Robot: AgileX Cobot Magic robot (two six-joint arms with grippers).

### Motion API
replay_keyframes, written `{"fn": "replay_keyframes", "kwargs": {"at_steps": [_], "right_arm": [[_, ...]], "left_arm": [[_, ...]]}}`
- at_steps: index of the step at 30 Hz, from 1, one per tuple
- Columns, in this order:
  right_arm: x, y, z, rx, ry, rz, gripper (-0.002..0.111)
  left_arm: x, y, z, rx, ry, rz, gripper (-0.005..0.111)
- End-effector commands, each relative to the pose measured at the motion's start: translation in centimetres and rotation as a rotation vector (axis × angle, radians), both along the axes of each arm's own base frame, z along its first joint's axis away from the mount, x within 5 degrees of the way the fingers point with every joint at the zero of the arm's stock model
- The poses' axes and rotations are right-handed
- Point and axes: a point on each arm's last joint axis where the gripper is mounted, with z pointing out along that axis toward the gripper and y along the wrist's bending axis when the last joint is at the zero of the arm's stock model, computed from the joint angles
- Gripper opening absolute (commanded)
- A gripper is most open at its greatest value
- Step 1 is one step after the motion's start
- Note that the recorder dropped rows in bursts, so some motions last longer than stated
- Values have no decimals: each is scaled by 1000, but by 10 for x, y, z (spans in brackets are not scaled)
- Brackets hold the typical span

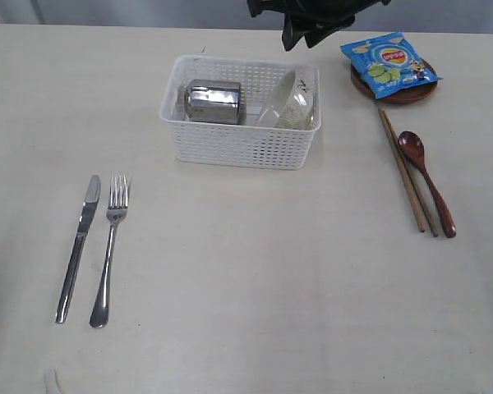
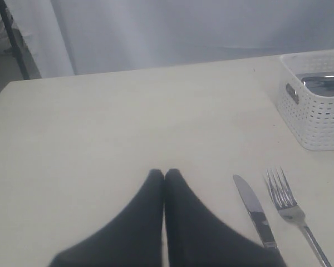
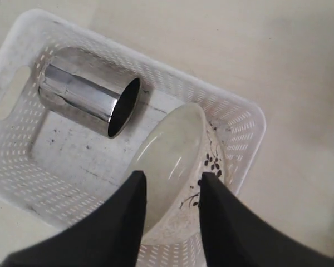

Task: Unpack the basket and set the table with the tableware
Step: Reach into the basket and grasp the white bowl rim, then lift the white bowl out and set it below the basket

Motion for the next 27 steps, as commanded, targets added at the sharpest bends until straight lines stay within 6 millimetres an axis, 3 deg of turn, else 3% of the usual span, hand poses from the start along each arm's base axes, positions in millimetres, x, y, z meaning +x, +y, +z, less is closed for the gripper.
{"fn": "replay_keyframes", "kwargs": {"at_steps": [1,16,20,27], "right_arm": [[5,-1,-13,-34,15,-24,32],[19,4,-67,-95,103,-32,28],[20,5,-59,-84,63,-14,0],[13,-7,-11,-103,-72,-6,-1]], "left_arm": [[0,0,-1,-8,1,-5,0],[0,0,-1,-3,0,-5,0],[0,0,-1,-3,0,-5,0],[0,0,-1,-3,0,-5,0]]}}
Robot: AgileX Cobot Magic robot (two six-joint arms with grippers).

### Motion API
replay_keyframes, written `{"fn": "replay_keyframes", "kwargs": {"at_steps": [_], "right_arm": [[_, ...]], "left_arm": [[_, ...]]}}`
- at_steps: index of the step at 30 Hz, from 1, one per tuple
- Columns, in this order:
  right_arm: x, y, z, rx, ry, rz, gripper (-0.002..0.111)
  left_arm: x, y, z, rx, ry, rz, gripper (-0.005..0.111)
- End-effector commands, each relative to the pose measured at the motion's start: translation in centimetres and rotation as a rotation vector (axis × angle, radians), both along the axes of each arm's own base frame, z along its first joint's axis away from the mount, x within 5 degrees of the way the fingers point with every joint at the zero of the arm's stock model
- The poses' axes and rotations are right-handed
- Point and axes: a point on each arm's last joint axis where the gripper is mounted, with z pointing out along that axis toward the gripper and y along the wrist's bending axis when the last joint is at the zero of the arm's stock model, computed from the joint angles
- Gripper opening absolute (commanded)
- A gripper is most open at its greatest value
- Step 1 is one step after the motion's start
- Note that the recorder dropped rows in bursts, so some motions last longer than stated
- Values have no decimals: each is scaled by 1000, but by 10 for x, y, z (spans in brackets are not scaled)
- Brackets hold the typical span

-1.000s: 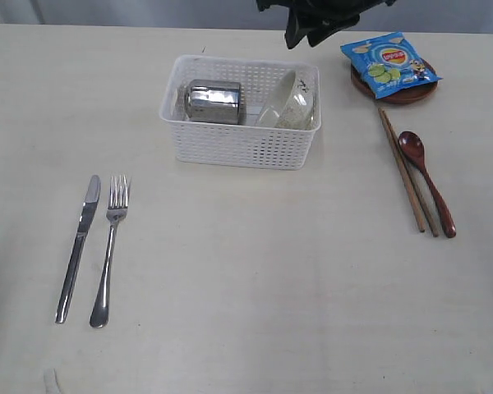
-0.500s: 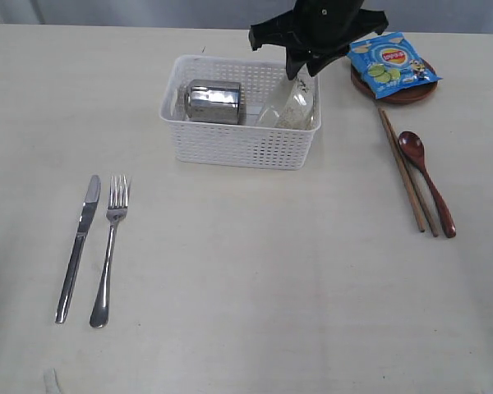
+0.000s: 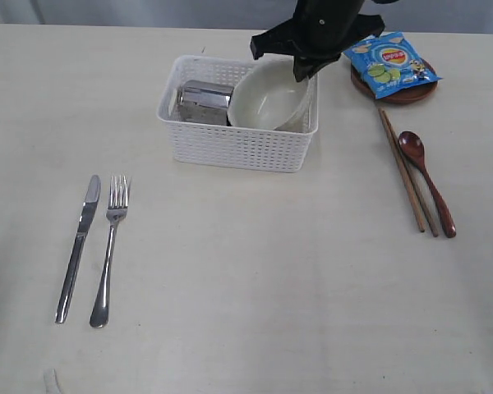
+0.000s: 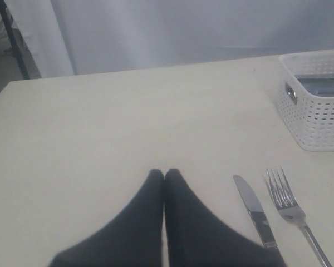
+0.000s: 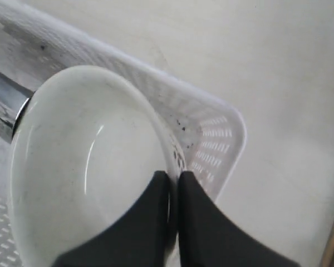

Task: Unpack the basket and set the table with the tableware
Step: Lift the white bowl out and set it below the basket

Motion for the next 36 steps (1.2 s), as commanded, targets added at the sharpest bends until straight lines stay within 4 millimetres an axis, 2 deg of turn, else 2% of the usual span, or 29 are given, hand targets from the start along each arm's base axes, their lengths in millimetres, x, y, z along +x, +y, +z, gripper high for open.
{"fn": "replay_keyframes", "kwargs": {"at_steps": [1,5,9,12,14,16,21,25,28,33,36], "right_arm": [[-6,-13,45,4,-122,6,-1],[-21,-27,91,36,-210,2,-1],[-45,-35,126,66,-227,16,-1],[-63,-33,135,128,-150,78,-1],[-73,-26,132,218,-99,122,-1],[-82,-20,121,298,-46,170,-1],[-107,-13,75,447,66,195,-1],[-132,-3,28,437,140,205,-1],[-146,1,2,406,149,192,-1],[-158,-7,-27,358,163,170,-1],[-160,-10,-37,345,165,150,-1]], "left_arm": [[0,0,-1,-3,0,-5,0],[0,0,-1,-3,0,-5,0],[0,0,-1,-3,0,-5,0],[0,0,-1,-3,0,-5,0],[0,0,-1,-3,0,-5,0],[0,0,-1,-3,0,-5,0],[0,0,-1,-3,0,-5,0],[0,0,-1,-3,0,-5,0],[0,0,-1,-3,0,-5,0],[0,0,-1,-3,0,-5,0],[0,0,-1,-3,0,-5,0]]}}
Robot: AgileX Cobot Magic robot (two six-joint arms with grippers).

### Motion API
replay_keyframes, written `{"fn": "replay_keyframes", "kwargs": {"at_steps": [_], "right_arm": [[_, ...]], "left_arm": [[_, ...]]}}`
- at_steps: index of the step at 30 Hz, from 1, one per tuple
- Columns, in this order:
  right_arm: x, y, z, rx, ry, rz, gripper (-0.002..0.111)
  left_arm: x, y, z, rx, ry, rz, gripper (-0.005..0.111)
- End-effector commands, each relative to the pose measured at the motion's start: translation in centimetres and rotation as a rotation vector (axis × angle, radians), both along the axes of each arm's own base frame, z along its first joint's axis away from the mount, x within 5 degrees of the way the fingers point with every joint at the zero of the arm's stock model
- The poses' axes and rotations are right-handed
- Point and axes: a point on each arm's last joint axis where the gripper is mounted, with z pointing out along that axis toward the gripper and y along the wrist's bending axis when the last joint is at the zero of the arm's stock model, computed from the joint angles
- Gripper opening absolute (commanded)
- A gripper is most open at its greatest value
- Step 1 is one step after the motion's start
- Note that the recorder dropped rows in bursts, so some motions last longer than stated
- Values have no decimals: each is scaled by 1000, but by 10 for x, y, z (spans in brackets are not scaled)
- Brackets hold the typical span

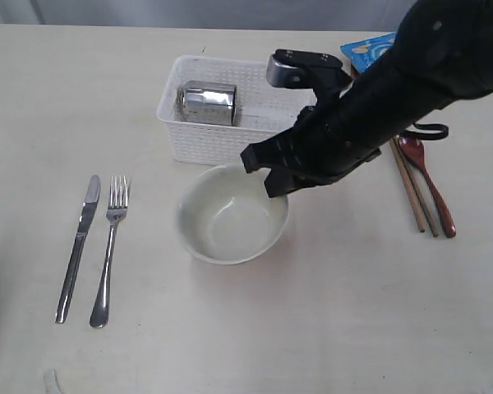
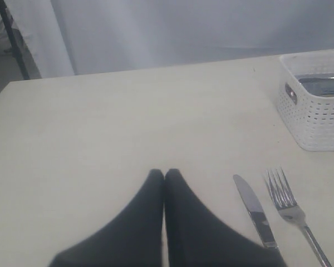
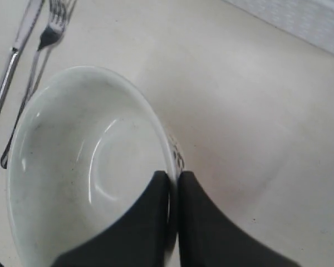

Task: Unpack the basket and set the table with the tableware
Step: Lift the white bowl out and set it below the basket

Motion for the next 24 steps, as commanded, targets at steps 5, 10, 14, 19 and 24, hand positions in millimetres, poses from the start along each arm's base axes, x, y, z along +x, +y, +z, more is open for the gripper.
{"fn": "replay_keyframes", "kwargs": {"at_steps": [5,10,14,19,24], "right_arm": [[1,-1,-20,-20,9,-28,-1],[0,5,-34,-24,52,-18,-1],[1,6,-43,-29,79,-18,-1],[3,6,-46,-33,74,-26,0],[0,7,-44,-31,98,-10,24]], "left_arm": [[0,0,-1,-3,0,-5,0],[0,0,-1,-3,0,-5,0],[0,0,-1,-3,0,-5,0],[0,0,-1,-3,0,-5,0],[0,0,-1,-3,0,-5,0]]}}
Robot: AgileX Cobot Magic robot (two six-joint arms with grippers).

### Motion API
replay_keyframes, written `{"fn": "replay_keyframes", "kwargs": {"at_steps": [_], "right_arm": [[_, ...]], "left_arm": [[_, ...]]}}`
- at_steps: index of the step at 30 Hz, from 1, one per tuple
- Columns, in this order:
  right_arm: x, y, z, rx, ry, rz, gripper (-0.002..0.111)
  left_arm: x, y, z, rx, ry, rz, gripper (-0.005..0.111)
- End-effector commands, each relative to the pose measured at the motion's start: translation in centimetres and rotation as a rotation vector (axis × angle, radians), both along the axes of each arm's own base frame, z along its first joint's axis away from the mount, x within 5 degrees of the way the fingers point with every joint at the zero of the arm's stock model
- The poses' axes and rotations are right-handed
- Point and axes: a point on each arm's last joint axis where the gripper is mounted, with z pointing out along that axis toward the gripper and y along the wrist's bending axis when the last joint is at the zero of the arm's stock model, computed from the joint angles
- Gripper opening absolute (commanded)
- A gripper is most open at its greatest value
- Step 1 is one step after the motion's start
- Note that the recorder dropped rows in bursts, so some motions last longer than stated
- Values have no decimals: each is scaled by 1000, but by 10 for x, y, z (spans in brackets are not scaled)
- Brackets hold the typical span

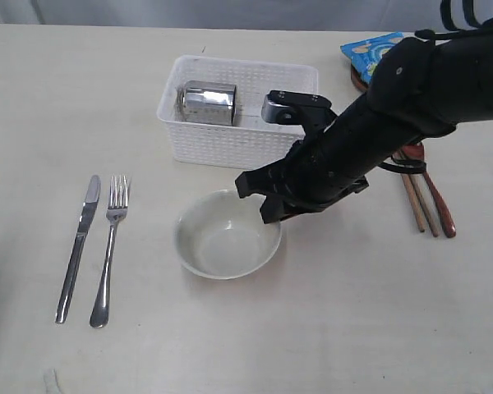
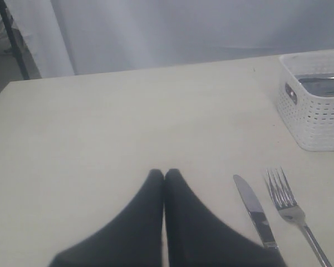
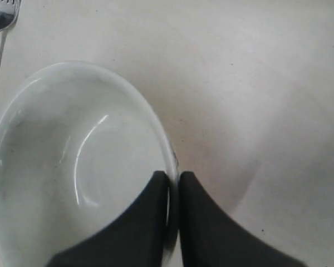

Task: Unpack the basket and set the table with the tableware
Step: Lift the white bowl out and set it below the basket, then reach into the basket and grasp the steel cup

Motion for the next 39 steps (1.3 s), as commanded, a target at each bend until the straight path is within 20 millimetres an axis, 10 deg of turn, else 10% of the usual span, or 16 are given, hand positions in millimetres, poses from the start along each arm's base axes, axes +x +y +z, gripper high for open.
{"fn": "replay_keyframes", "kwargs": {"at_steps": [1,4,11,21,30,39], "right_arm": [[-2,2,2,-2,10,36,34],[1,4,12,17,0,45,51],[10,10,71,87,-156,88,43],[74,32,137,107,-396,0,43],[142,18,87,187,-216,-170,43],[169,24,28,234,-46,-195,43]], "left_arm": [[0,0,-1,-3,0,-5,0],[0,0,-1,-3,0,-5,0],[0,0,-1,-3,0,-5,0],[0,0,-1,-3,0,-5,0],[0,0,-1,1,0,-4,0],[0,0,-1,1,0,-4,0]]}}
